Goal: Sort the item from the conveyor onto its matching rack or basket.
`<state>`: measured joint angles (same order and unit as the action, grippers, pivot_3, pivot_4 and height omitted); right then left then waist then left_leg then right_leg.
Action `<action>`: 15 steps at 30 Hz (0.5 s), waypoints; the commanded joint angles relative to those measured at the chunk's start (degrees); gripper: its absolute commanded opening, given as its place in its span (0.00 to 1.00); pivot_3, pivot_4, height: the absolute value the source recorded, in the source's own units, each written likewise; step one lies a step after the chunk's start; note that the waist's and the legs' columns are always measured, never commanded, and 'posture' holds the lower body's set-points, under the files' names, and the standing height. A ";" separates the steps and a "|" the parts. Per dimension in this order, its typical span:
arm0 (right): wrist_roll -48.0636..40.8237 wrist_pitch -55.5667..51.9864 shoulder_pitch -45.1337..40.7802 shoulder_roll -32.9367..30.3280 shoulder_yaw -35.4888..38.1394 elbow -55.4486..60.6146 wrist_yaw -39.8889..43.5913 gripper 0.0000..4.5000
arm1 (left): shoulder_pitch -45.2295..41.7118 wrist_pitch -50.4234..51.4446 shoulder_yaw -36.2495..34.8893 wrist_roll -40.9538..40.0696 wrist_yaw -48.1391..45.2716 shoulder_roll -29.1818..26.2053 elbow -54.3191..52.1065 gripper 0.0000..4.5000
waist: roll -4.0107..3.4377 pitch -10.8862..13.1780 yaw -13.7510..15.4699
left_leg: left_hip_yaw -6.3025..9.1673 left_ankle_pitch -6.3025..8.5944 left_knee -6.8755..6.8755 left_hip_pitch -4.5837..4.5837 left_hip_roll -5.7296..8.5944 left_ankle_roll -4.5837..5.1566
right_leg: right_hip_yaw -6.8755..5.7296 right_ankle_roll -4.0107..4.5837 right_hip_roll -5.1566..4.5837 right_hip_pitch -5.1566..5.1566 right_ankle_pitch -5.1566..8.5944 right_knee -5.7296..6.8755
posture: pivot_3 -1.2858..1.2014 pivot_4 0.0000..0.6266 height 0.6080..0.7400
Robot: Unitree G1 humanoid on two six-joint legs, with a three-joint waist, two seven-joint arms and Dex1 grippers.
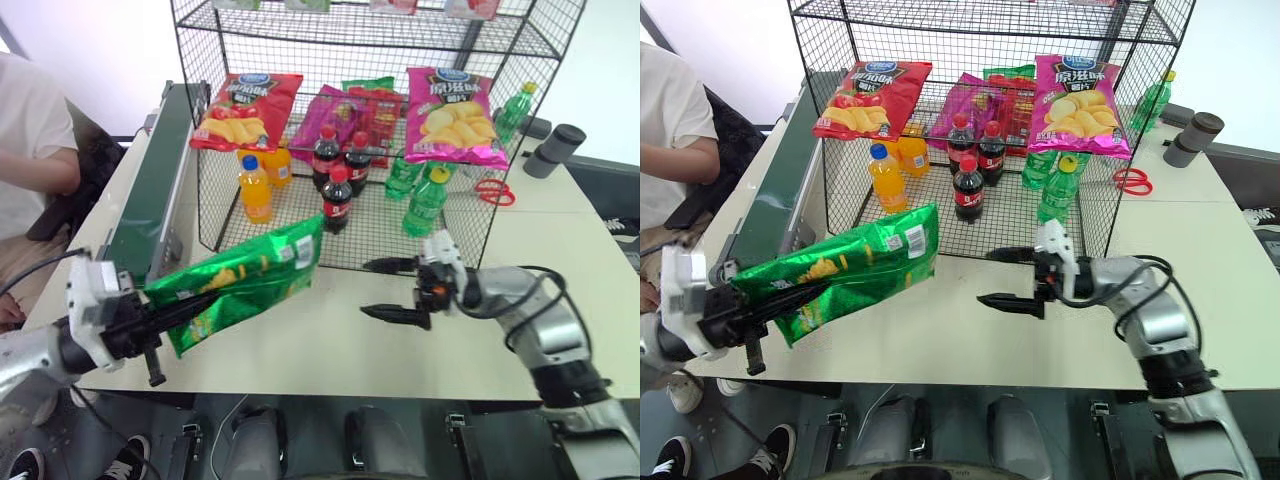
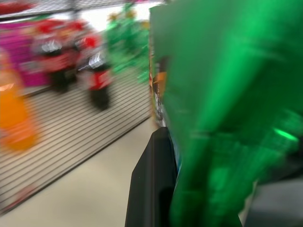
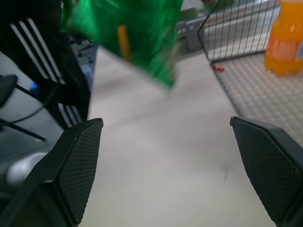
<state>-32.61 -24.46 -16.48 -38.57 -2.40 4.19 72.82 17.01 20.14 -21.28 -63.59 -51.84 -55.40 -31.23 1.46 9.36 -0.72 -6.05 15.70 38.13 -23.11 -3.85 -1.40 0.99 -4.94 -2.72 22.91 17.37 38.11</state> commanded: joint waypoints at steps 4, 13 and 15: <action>-19.87 -18.10 1.21 -3.38 10.69 8.62 -1.62 1.00 | -14.78 15.75 5.50 -20.00 -1.95 -0.28 2.24 0.01 | -0.02 0.02 -0.31 | 0.05 0.00 0.00 0.04 -0.04 -0.01 | 0.05 -0.01 0.16 0.02 -0.01 0.06 | 0.52 0.24 1.00; -35.20 -28.42 -0.29 -3.48 17.89 13.77 -8.19 1.00 | -32.11 31.00 11.82 -27.37 -4.25 3.57 15.19 0.01 | -0.03 0.02 -0.08 | 0.08 -0.01 0.01 0.01 0.02 -0.01 | 0.09 -0.02 0.19 0.02 0.01 0.02 | 0.52 0.24 1.00; -37.79 -29.78 -0.05 -2.56 17.06 16.45 -9.72 1.00 | -33.70 33.19 13.44 -26.10 -5.19 5.11 16.58 0.01 | -0.02 0.02 -0.09 | 0.09 -0.01 0.00 -0.05 0.02 -0.01 | 0.09 -0.03 0.20 0.06 0.01 0.00 | 0.52 0.24 1.00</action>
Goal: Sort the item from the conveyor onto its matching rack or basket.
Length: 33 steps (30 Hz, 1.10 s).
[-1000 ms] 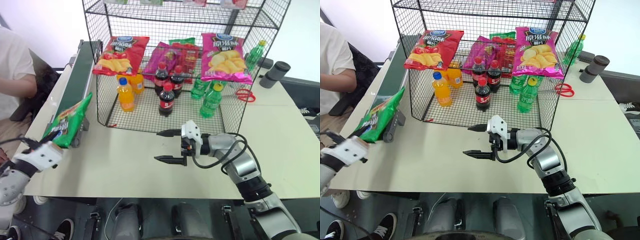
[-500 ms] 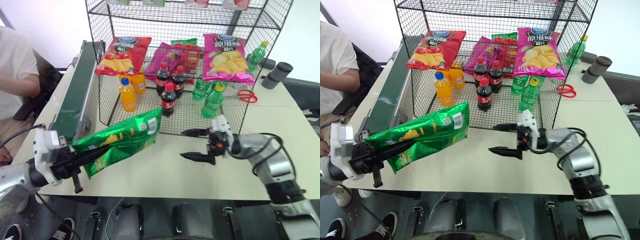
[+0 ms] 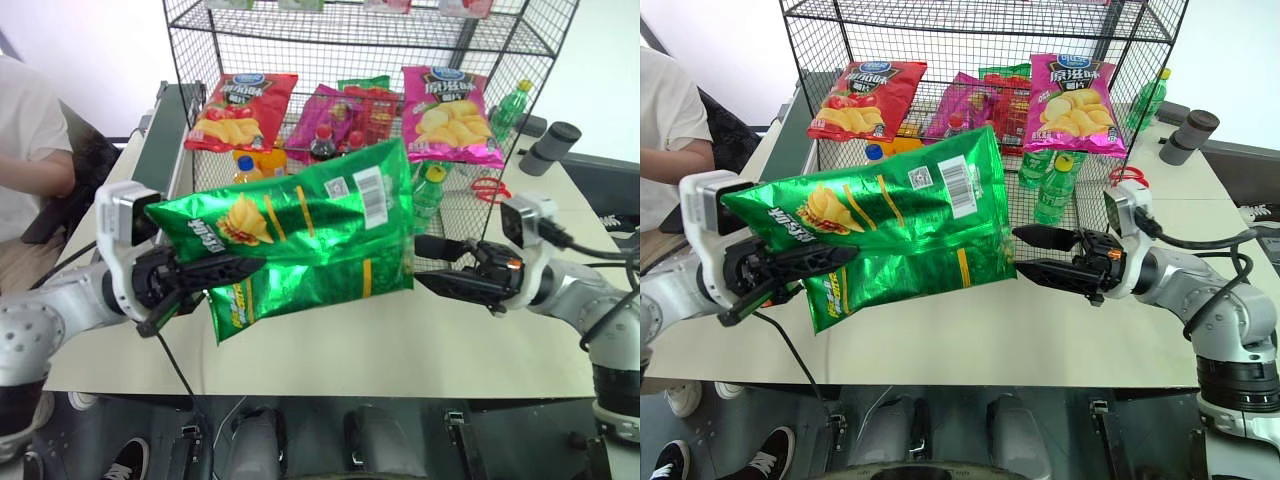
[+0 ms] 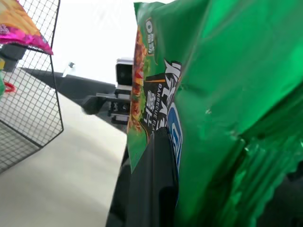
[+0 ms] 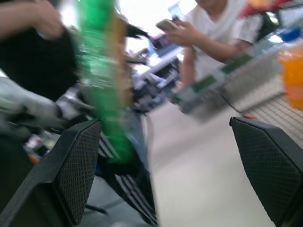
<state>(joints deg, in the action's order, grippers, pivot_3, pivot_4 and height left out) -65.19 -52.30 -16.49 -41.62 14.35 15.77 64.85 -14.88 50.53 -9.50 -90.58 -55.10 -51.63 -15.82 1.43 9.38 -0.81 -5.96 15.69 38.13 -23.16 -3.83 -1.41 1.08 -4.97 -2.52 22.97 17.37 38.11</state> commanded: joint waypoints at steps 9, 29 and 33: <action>-6.56 -4.31 -2.06 2.99 -6.03 7.58 -4.57 1.00 | -4.34 8.50 1.74 2.35 -4.16 5.45 3.52 0.01 | 0.01 0.00 0.01 | 0.01 0.00 0.02 -0.15 0.01 0.00 | 0.01 0.00 -0.01 0.14 0.00 0.01 | 0.52 0.24 1.00; -4.22 -5.30 -2.26 1.60 -9.46 6.13 -2.53 0.00 | -3.05 5.86 -0.34 16.08 -4.94 8.79 3.59 0.06 | 0.02 0.01 0.10 | 0.04 0.00 0.03 -0.21 0.01 0.00 | 0.00 0.00 -0.04 0.19 0.00 0.00 | 0.52 0.24 1.00; 0.99 -1.97 -2.11 1.16 -9.72 6.33 -2.70 0.00 | -4.02 4.64 -2.39 18.06 -4.40 8.90 5.96 0.42 | 0.02 0.01 0.09 | 0.05 0.00 0.03 -0.22 0.02 0.00 | 0.00 0.00 -0.04 0.20 0.00 0.00 | 0.52 0.24 1.00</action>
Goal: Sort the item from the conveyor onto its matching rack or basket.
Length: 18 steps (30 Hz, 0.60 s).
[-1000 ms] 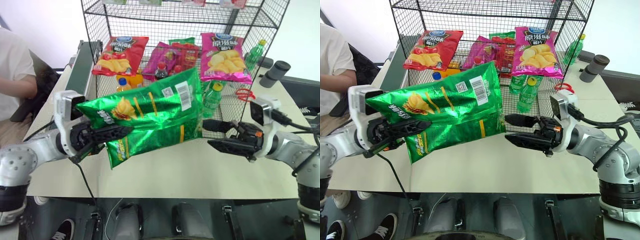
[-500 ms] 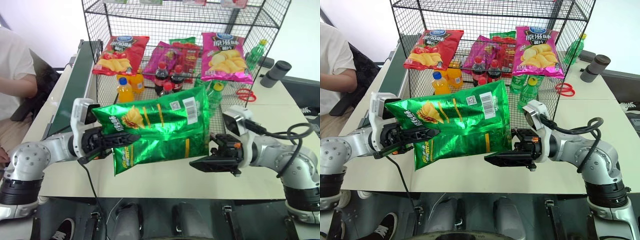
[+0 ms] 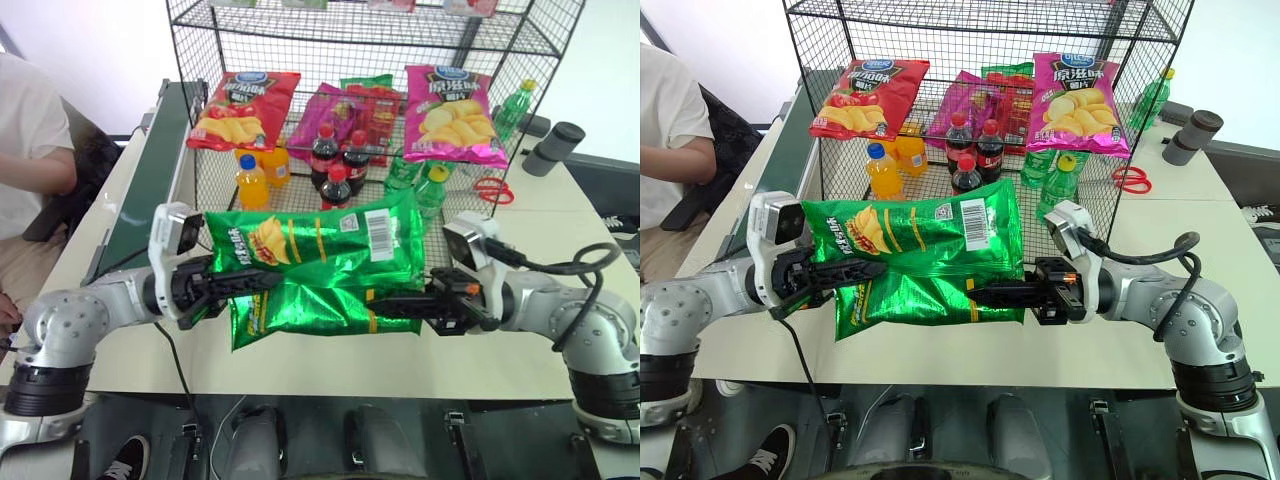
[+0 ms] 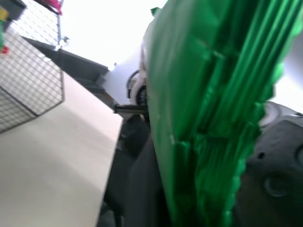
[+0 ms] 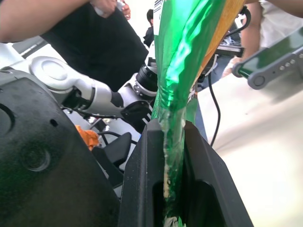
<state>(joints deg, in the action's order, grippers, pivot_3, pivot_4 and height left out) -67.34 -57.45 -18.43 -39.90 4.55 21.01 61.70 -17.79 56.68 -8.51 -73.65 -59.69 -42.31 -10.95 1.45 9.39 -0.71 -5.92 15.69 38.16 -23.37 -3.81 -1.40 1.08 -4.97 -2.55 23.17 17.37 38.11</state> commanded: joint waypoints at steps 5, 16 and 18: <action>12.29 11.45 -0.95 0.23 0.47 0.48 -1.72 0.00 | 0.23 -1.78 -6.10 2.97 -0.51 -1.30 2.59 0.97 | 0.00 0.00 -0.09 | -0.02 0.00 -0.01 -0.03 0.00 0.00 | 0.00 0.00 0.01 0.07 0.00 0.00 | 0.52 0.24 1.00; 23.99 24.58 -3.32 2.97 0.22 -1.78 -3.76 0.00 | 2.40 -11.74 -9.35 11.77 1.81 2.33 1.75 0.99 | 0.00 0.00 0.01 | -0.04 0.00 0.01 -0.04 0.04 0.00 | -0.01 0.00 -0.07 0.03 0.00 -0.01 | 0.52 0.24 1.00; 26.59 27.64 -4.23 2.54 0.60 -2.36 -3.62 0.00 | 2.95 -11.39 -10.28 11.15 2.67 2.75 1.74 0.99 | 0.00 0.00 -0.14 | -0.06 0.00 0.01 -0.02 0.03 0.00 | 0.00 -0.01 -0.04 0.05 -0.01 0.00 | 0.52 0.24 1.00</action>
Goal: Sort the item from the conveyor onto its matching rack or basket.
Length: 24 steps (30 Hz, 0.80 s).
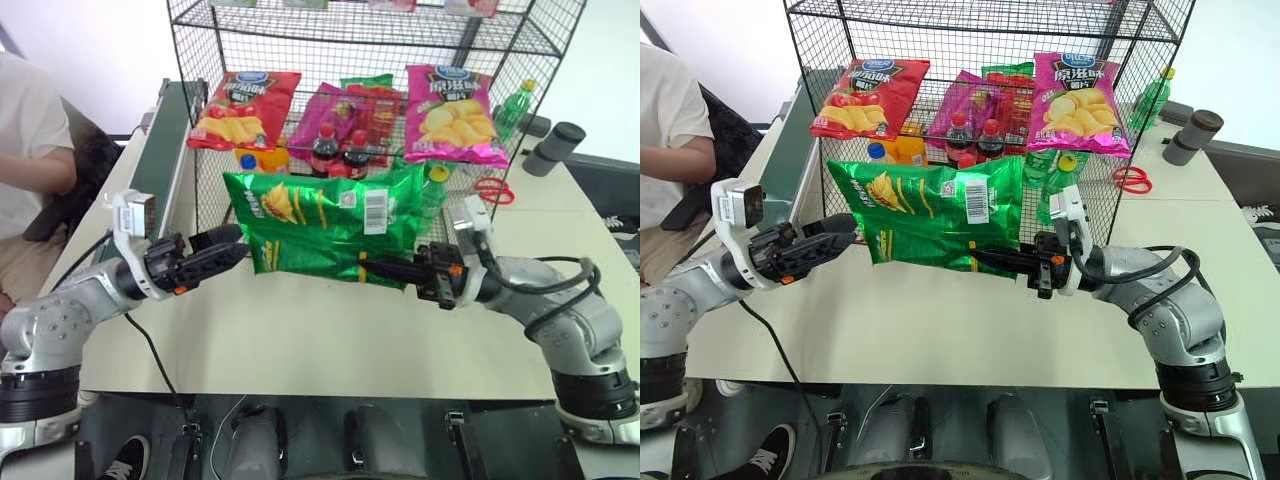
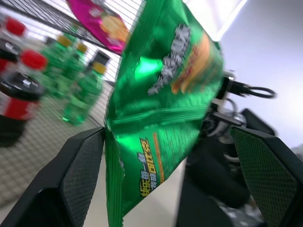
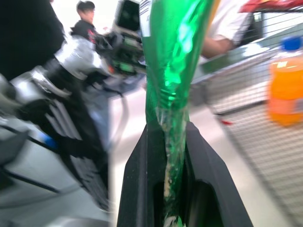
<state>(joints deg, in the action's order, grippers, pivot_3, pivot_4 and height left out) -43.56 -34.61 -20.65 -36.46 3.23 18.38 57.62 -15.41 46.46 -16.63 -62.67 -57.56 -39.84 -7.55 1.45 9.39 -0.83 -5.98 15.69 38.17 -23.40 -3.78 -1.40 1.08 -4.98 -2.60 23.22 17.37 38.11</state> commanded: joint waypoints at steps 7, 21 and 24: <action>7.49 10.09 -0.66 -0.63 1.75 0.75 -0.71 0.00 | 2.57 -5.56 -2.54 4.22 1.84 1.55 -2.38 0.99 | 0.00 0.00 0.07 | 0.00 0.00 -0.06 -0.01 -0.05 -0.01 | -0.01 0.00 0.02 0.02 0.01 -0.01 | 0.52 0.24 1.00; 34.14 38.74 -11.82 -1.33 -0.85 -3.32 -8.96 0.00 | 0.92 -20.39 0.10 18.18 5.48 6.48 -0.69 0.99 | 0.00 0.00 0.12 | -0.05 -0.01 -0.04 -0.01 -0.04 -0.03 | 0.00 -0.01 0.03 0.03 0.00 -0.02 | 0.52 0.24 1.00; 47.80 45.23 -14.94 -2.43 -2.47 -8.14 -17.43 0.00 | 1.37 -21.63 0.96 19.69 5.58 7.49 -0.79 0.99 | 0.00 0.00 0.01 | -0.13 -0.01 0.00 -0.01 -0.03 -0.02 | 0.02 -0.01 -0.01 0.03 0.00 -0.01 | 0.52 0.24 1.00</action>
<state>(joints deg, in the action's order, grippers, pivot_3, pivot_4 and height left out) -2.04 6.89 -33.48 -37.68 0.05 11.32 44.97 -13.86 26.28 -15.91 -43.68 -52.08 -32.40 -7.34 1.44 9.39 -0.83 -6.12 15.67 38.19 -23.40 -3.81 -1.43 1.10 -4.98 -2.64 23.26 17.36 38.10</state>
